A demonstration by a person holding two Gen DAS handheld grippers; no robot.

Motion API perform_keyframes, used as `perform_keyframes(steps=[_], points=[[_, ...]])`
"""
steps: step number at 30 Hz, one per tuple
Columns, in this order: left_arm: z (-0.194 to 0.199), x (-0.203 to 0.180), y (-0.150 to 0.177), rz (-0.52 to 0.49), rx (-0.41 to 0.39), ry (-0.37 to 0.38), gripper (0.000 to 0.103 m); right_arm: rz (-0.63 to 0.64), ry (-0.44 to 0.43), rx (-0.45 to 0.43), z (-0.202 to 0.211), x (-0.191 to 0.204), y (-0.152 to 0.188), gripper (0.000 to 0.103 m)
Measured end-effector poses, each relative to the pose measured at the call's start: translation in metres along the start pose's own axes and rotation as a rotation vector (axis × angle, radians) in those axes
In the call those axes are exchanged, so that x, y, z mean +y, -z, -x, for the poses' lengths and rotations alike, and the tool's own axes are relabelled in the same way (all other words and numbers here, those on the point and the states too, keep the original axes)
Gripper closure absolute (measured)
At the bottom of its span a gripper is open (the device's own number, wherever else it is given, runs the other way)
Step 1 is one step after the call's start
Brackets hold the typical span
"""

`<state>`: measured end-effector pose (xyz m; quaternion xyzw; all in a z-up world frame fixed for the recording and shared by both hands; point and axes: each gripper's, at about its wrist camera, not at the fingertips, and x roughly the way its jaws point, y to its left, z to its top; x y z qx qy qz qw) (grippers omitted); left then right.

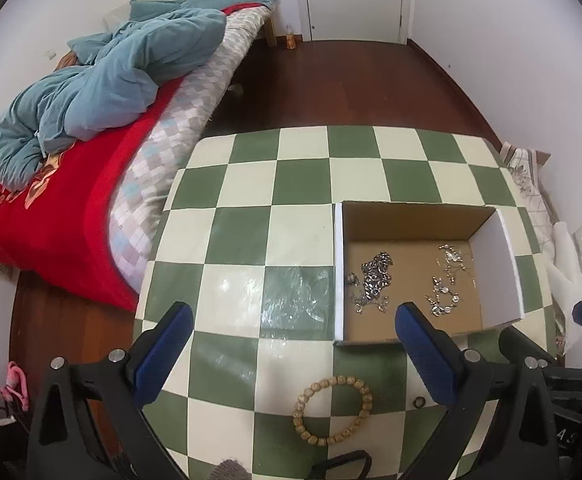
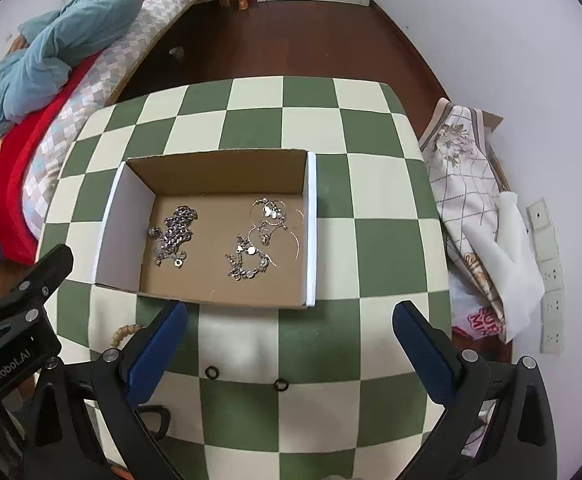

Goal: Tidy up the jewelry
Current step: 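Pull both open grippers back from the box toward the remaining jewelry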

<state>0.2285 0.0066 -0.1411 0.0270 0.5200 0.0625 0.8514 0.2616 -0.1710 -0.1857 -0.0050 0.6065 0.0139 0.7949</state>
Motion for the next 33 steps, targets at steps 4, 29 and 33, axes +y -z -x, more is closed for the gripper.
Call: perform_keyframes(steps=[4, 29, 33], points=[[0.016, 0.005, 0.003, 0.021, -0.023, 0.001, 0.000, -0.027, 0.006, -0.033, 0.015, -0.006, 0.006, 0.000], [0.087, 0.037, 0.066, 0.042, -0.133, -0.112, 0.000, -0.118, -0.076, -0.164, 0.092, -0.012, 0.076, 0.006], [0.025, 0.033, 0.079, 0.007, 0.012, -0.115, 0.000, -0.127, -0.077, -0.077, 0.041, -0.018, 0.091, 0.041]])
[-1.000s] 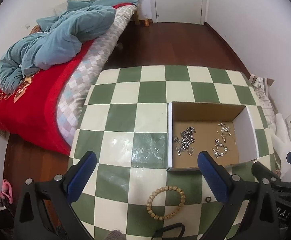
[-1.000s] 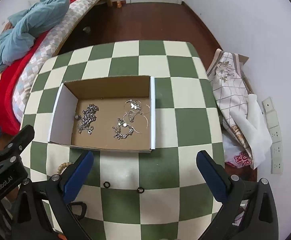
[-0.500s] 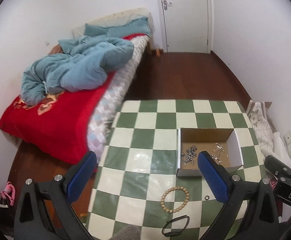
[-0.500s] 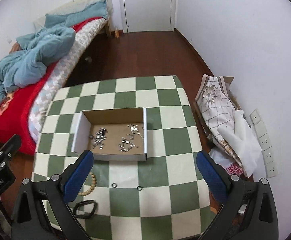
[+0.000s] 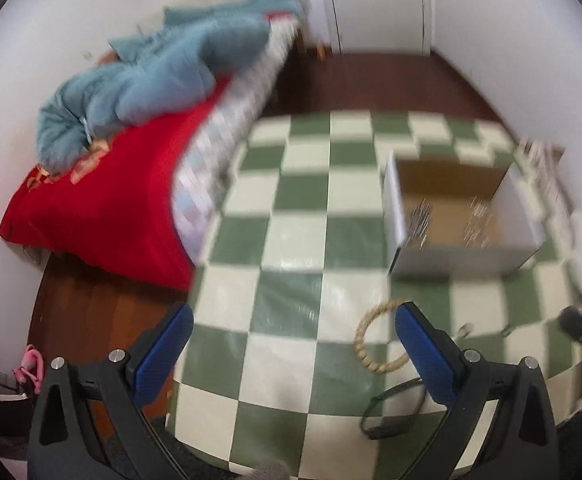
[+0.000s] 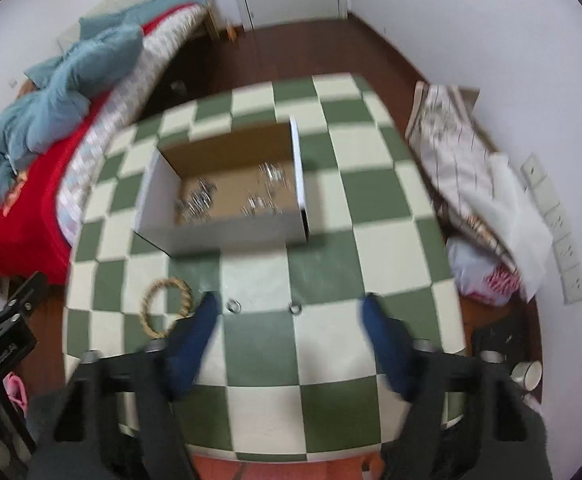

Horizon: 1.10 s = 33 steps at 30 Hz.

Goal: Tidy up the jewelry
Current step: 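Pull both open grippers back from the box toward the remaining jewelry, then grasp the wooden bead bracelet with the left gripper while the right gripper grasps the black watch band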

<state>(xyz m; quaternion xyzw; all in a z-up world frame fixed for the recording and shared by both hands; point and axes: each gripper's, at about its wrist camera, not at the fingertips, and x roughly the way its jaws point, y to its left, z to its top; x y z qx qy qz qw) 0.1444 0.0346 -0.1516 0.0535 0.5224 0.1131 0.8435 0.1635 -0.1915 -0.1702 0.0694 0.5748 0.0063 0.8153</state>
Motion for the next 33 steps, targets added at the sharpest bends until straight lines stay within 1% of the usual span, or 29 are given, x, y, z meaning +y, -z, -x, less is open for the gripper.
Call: perform_keyframes(steps=[3, 6, 9, 10, 11, 12, 13, 14, 15, 16, 17, 19, 23, 26, 27, 30, 33], points=[[-0.041, -0.007, 0.009, -0.027, 0.089, 0.002, 0.001, -0.009, -0.009, 0.060, -0.034, -0.011, 0.009, 0.041], [-0.070, -0.013, 0.016, -0.051, 0.133, 0.018, 0.001, -0.024, -0.019, 0.096, -0.059, -0.023, 0.016, 0.041], [-0.090, -0.023, 0.018, -0.066, 0.174, 0.090, 0.002, -0.037, -0.060, 0.124, -0.069, -0.027, 0.020, 0.041], [-0.095, -0.026, 0.018, -0.074, 0.184, 0.101, 0.010, -0.028, -0.058, 0.124, -0.072, -0.027, 0.023, 0.041], [-0.099, -0.029, 0.018, -0.082, 0.193, 0.109, 0.022, -0.023, -0.057, 0.125, -0.074, -0.026, 0.025, 0.041], [-0.104, -0.034, 0.019, -0.094, 0.205, 0.120, 0.027, -0.025, -0.058, 0.129, -0.077, -0.026, 0.028, 0.041], [-0.103, -0.035, 0.019, -0.091, 0.187, 0.135, 0.029, -0.032, -0.059, 0.133, -0.079, -0.027, 0.030, 0.041], [-0.103, -0.036, 0.019, -0.097, 0.187, 0.144, 0.034, -0.040, -0.059, 0.138, -0.083, -0.027, 0.032, 0.041], [-0.103, -0.035, 0.019, -0.096, 0.179, 0.163, 0.041, -0.049, -0.065, 0.141, -0.085, -0.029, 0.033, 0.041], [-0.102, -0.034, 0.018, -0.092, 0.176, 0.204, 0.061, -0.061, -0.072, 0.144, -0.087, -0.029, 0.035, 0.041], [-0.101, -0.033, 0.019, -0.087, 0.178, 0.229, 0.081, -0.070, -0.075, 0.147, -0.088, -0.029, 0.036, 0.041], [-0.098, -0.033, 0.021, -0.105, 0.179, 0.215, 0.096, -0.080, -0.095, 0.154, -0.090, -0.025, 0.039, 0.041], [-0.092, -0.023, 0.032, -0.115, 0.176, 0.180, 0.096, -0.071, -0.150, 0.172, -0.088, -0.002, 0.047, 0.041], [-0.090, -0.008, 0.040, -0.097, 0.189, 0.166, 0.096, -0.033, -0.180, 0.180, -0.086, 0.022, 0.053, 0.041], [-0.088, -0.002, 0.045, -0.093, 0.190, 0.150, 0.096, -0.021, -0.184, 0.182, -0.085, 0.029, 0.054, 0.041], [-0.083, 0.010, 0.060, -0.079, 0.199, 0.135, 0.096, 0.016, -0.197, 0.199, -0.087, 0.053, 0.059, 0.041], [-0.080, 0.019, 0.069, -0.056, 0.209, 0.139, 0.096, 0.062, -0.194, 0.221, -0.091, 0.077, 0.065, 0.041]])
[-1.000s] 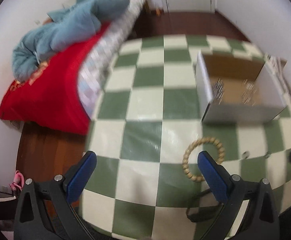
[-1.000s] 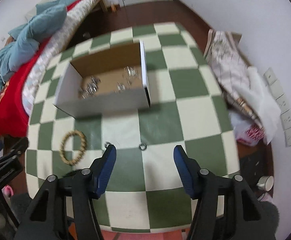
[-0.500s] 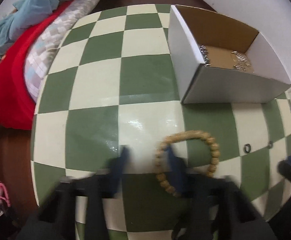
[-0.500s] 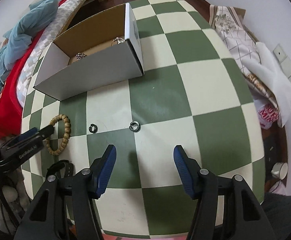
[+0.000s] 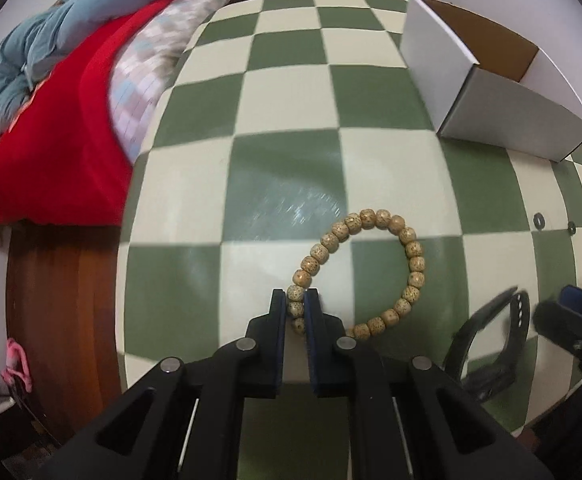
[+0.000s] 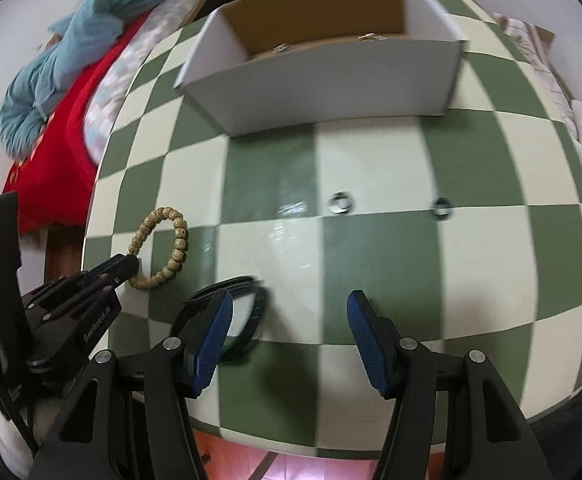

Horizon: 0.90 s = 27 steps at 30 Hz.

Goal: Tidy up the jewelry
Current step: 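Grasp the wooden bead bracelet with the left gripper while the right gripper grasps the black watch band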

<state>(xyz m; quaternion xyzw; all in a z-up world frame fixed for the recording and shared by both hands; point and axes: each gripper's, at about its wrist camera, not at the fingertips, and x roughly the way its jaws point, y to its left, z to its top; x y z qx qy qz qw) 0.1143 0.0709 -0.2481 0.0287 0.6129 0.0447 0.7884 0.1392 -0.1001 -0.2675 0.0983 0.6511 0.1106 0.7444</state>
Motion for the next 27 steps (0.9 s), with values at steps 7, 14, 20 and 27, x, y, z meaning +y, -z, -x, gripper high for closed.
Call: perform_keyframes(steps=[7, 14, 20, 27], points=[[0.001, 0.005, 0.009, -0.003, 0.007, -0.001, 0.097, 0.063, 0.047, 0.055, -0.019, 0.020, 0.004, 0.069], [0.003, 0.002, 0.015, -0.001, 0.013, 0.008, 0.097, 0.139, 0.102, 0.078, -0.021, 0.021, 0.008, 0.090], [0.006, -0.013, 0.016, -0.014, 0.013, 0.038, 0.097, 0.149, 0.137, 0.088, -0.012, -0.005, 0.010, 0.091], [0.010, -0.041, 0.015, -0.045, 0.011, 0.081, 0.097, 0.117, 0.130, 0.085, -0.004, -0.036, 0.010, 0.090]])
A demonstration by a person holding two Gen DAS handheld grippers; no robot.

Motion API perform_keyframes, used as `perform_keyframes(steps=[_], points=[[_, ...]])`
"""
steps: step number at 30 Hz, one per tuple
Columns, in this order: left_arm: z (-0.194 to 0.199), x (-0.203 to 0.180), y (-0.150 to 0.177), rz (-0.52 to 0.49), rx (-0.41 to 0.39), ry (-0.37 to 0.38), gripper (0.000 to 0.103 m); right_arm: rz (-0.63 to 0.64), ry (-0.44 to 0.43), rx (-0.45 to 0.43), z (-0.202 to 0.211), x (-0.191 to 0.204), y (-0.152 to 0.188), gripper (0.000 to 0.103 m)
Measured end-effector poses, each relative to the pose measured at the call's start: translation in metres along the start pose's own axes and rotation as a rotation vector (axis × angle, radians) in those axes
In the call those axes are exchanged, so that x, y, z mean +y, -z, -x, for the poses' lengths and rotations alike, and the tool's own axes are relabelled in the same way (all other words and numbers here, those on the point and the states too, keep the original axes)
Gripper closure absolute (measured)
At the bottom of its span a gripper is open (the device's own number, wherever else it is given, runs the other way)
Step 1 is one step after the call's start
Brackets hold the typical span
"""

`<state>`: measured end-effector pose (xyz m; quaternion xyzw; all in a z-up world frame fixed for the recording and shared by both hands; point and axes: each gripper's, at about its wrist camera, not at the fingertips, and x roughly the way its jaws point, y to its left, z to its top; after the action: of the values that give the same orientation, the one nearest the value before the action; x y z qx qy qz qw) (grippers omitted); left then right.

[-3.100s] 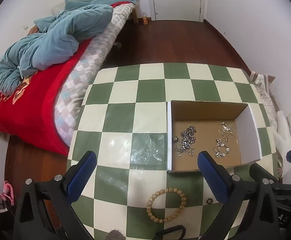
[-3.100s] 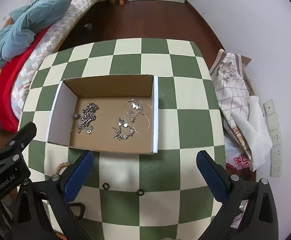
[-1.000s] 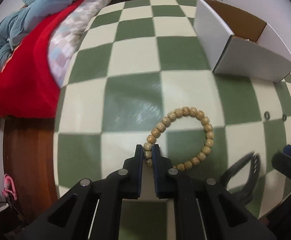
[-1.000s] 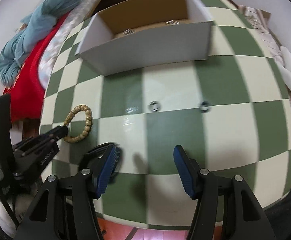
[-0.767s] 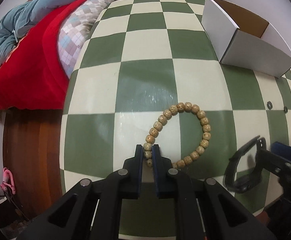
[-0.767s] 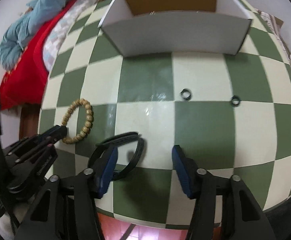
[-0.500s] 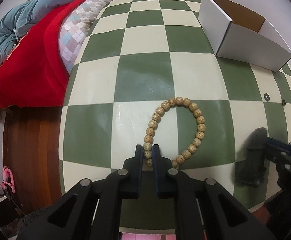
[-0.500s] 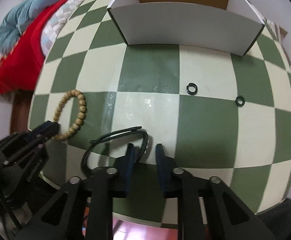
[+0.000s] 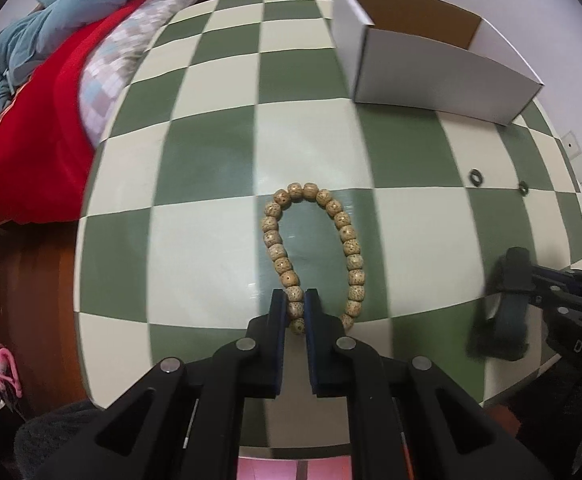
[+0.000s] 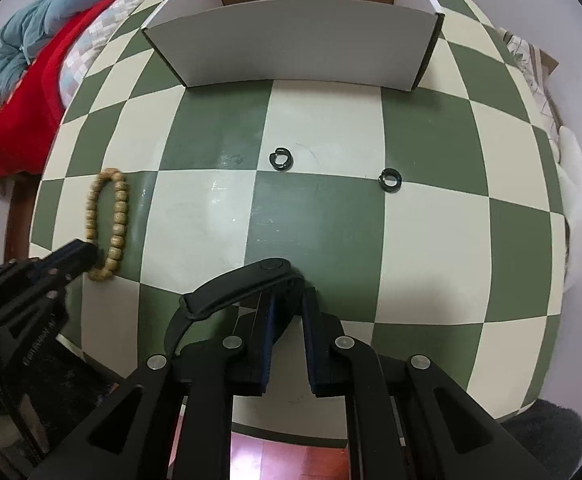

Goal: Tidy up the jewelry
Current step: 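Grasp the wooden bead bracelet with the left gripper while the right gripper grasps the black watch band, then lift the bead bracelet and watch band off the table toward the box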

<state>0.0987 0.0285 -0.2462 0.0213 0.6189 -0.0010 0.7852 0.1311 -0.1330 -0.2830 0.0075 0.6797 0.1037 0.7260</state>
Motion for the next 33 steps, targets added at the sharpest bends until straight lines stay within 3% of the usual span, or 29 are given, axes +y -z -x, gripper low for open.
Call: perform_keyframes(steps=[10, 19, 28, 33], points=[[-0.004, -0.003, -0.001, 0.000, 0.006, 0.000, 0.097, -0.008, 0.009, -0.045, 0.003, -0.003, 0.005, 0.096], [0.025, -0.001, -0.008, 0.016, -0.048, 0.046, 0.097, -0.083, -0.076, -0.084, 0.014, -0.009, 0.004, 0.101], [0.092, 0.000, -0.059, 0.023, -0.169, 0.145, 0.097, -0.120, -0.132, -0.189, 0.073, -0.030, -0.013, 0.101], [0.130, -0.005, -0.097, -0.005, -0.239, 0.199, 0.097, -0.124, -0.143, -0.274, 0.114, -0.037, -0.045, 0.101]])
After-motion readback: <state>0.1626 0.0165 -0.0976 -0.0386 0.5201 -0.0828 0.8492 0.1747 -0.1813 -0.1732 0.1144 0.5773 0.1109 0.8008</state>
